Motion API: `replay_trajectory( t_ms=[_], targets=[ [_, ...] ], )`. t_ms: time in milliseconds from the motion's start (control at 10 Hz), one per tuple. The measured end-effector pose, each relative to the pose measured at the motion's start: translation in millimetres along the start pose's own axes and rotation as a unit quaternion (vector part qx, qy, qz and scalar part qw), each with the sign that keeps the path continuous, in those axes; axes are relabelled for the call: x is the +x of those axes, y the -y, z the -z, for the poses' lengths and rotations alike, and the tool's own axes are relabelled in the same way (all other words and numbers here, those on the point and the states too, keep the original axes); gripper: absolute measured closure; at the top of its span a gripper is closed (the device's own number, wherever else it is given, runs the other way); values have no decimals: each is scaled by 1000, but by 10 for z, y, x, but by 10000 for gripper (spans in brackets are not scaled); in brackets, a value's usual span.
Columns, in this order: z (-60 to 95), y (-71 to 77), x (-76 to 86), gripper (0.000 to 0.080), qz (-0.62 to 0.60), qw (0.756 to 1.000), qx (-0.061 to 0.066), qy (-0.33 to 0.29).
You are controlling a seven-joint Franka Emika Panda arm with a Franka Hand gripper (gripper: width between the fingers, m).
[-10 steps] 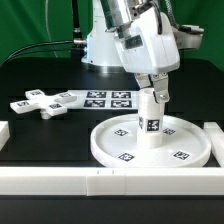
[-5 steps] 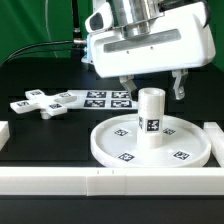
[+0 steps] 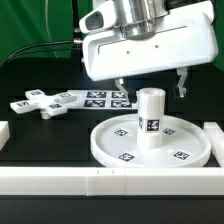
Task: Assemble round table
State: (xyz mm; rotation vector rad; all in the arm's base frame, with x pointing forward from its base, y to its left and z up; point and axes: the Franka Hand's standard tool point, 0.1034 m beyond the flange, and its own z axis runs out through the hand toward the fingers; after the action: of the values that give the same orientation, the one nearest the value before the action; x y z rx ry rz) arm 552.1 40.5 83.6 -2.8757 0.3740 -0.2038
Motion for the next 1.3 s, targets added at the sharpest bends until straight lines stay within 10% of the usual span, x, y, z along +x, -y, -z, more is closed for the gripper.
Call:
replay_trajectory(
  t_ms=[800,1300],
  targets=[
    [-16,43,55,151,370,929,-21,17],
    [-25,95,115,151,585,810,-39,34]
  ],
)
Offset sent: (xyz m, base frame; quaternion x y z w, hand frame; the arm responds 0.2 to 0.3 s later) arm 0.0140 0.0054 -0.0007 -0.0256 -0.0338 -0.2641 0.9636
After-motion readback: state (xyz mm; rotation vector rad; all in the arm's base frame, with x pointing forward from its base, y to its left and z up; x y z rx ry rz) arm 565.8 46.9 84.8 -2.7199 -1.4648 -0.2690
